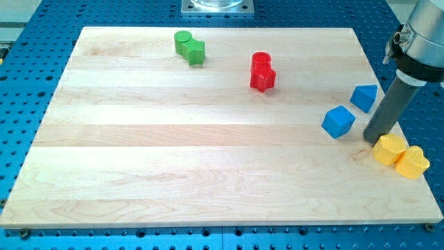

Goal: Move the yellow heart diagonally bottom left to the yellow hexagon

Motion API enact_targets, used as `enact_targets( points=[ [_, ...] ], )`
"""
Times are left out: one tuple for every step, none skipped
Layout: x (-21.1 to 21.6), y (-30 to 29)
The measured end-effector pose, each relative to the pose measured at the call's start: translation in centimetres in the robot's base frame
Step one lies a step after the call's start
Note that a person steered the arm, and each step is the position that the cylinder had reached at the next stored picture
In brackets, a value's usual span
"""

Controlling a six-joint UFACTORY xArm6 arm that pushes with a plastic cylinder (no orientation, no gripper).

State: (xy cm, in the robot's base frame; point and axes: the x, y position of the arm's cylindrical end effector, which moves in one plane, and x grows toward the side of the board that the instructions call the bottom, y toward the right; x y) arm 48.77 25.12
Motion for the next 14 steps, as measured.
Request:
enact_targets(
  points=[
    [0.0,0.0],
    [-2.3,2.8],
    [-2.7,7.4],
    [-2.4,9.4],
    [1.7,9.3],
    [6.0,7.2],
    [6.1,4.7],
    [6.2,2.6],
    [6.4,1.1],
    [7.2,1.2],
    [9.7,2.8],
    [12.9,2.2],
    [13.0,-2.0],
    [11.1,-6.0]
  ],
)
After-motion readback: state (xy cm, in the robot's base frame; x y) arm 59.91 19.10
